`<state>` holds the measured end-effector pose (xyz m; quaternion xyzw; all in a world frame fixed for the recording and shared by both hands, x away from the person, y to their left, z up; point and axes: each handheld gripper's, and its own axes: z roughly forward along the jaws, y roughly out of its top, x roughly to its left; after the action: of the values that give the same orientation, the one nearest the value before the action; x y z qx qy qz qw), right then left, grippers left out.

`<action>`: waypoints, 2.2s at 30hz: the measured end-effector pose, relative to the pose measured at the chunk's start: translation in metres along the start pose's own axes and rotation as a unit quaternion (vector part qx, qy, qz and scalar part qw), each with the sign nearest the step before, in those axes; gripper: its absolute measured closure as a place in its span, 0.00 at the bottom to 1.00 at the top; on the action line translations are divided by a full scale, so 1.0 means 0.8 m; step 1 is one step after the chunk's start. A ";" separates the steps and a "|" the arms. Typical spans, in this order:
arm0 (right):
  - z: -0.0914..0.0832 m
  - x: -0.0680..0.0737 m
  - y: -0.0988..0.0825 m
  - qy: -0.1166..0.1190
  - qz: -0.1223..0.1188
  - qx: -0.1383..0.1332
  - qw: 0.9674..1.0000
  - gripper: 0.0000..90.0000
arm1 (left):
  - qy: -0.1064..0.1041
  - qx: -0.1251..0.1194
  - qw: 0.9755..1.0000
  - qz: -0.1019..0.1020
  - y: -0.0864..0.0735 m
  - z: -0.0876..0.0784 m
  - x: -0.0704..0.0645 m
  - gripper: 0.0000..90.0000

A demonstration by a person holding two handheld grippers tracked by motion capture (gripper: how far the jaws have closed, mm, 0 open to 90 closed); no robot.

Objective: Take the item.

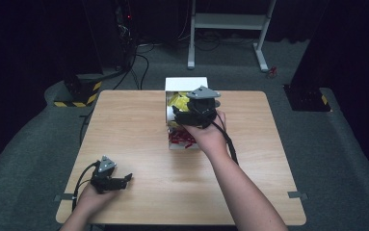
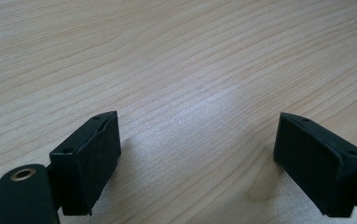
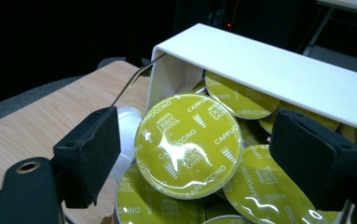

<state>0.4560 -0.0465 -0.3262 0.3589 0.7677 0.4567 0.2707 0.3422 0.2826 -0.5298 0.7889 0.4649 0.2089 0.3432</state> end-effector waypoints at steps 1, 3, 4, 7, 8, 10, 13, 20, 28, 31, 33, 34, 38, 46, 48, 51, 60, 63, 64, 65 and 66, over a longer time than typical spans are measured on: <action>0.000 0.000 0.000 0.000 0.000 0.000 1.000 0.19 | 0.000 0.000 1.000 0.000 0.000 0.000 0.000 0.17; 0.004 0.003 -0.001 -0.001 -0.003 0.008 1.000 0.20 | 0.000 0.000 1.000 0.000 0.000 0.000 0.000 0.17; 0.005 0.003 -0.001 -0.002 -0.006 0.009 1.000 0.21 | 0.000 0.000 1.000 -0.001 0.000 0.000 0.000 0.17; 0.007 0.004 -0.001 -0.002 -0.009 0.009 1.000 0.22 | 0.000 0.000 1.000 -0.001 0.000 0.000 0.000 0.17; 0.009 0.003 -0.001 -0.003 -0.010 0.013 1.000 0.23 | 0.000 0.000 1.000 0.000 0.000 0.000 0.000 0.17; 0.010 0.003 -0.002 -0.004 -0.011 0.014 1.000 0.23 | -0.001 0.000 1.000 0.000 0.000 0.000 0.000 0.17; 0.010 0.005 -0.005 -0.009 -0.011 0.013 1.000 0.27 | -0.001 0.001 1.000 -0.002 0.000 0.000 -0.001 0.17; 0.009 0.004 -0.006 -0.008 -0.012 0.013 1.000 0.34 | -0.001 0.001 1.000 -0.002 0.000 0.000 -0.001 0.17; 0.004 0.007 -0.006 -0.007 -0.018 0.015 1.000 0.42 | -0.001 -0.001 1.000 -0.004 0.000 0.000 -0.001 0.17; 0.003 0.008 -0.006 -0.009 -0.020 0.016 1.000 0.42 | -0.002 0.000 1.000 -0.005 0.000 0.000 -0.001 0.17; 0.003 0.007 -0.005 -0.008 -0.021 0.015 1.000 0.42 | -0.002 -0.001 1.000 -0.004 0.000 0.000 -0.001 0.17; 0.003 0.007 -0.005 -0.008 -0.022 0.014 1.000 0.42 | -0.002 -0.001 1.000 -0.005 0.000 0.000 -0.001 0.17; 0.000 0.007 -0.004 -0.008 -0.021 0.011 1.000 0.42 | -0.002 -0.001 1.000 -0.005 0.000 0.000 -0.001 0.17; -0.013 0.009 0.002 -0.006 -0.022 0.000 1.000 0.43 | -0.001 0.001 1.000 -0.002 0.000 0.000 -0.001 0.17; -0.016 0.009 0.002 -0.004 -0.021 -0.002 1.000 0.43 | -0.002 0.001 1.000 -0.002 0.000 0.000 0.000 0.17; -0.022 0.010 0.003 -0.003 -0.023 -0.009 1.000 0.43 | -0.002 0.001 1.000 -0.002 0.000 0.000 -0.001 0.17; -0.047 0.011 -0.001 0.003 -0.027 -0.031 0.999 0.43 | -0.001 0.001 1.000 -0.002 0.000 0.000 -0.001 0.17; -0.053 0.010 -0.002 0.005 -0.026 -0.037 0.999 0.43 | -0.001 0.002 1.000 -0.002 0.000 0.000 -0.001 0.17; -0.058 0.010 -0.002 0.007 -0.024 -0.041 0.999 0.43 | -0.001 0.002 1.000 -0.001 0.000 0.000 0.000 0.17; -0.058 0.010 -0.002 0.007 -0.024 -0.041 0.999 0.43 | -0.001 0.002 1.000 -0.001 0.000 0.000 0.000 0.17; -0.063 0.010 -0.003 0.008 -0.024 -0.044 0.999 0.43 | -0.001 0.001 1.000 -0.001 0.000 0.000 0.000 0.17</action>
<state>0.4130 -0.0664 -0.3073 0.3249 0.7571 0.4863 0.2912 0.3417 0.2824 -0.5298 0.7889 0.4656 0.2077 0.3430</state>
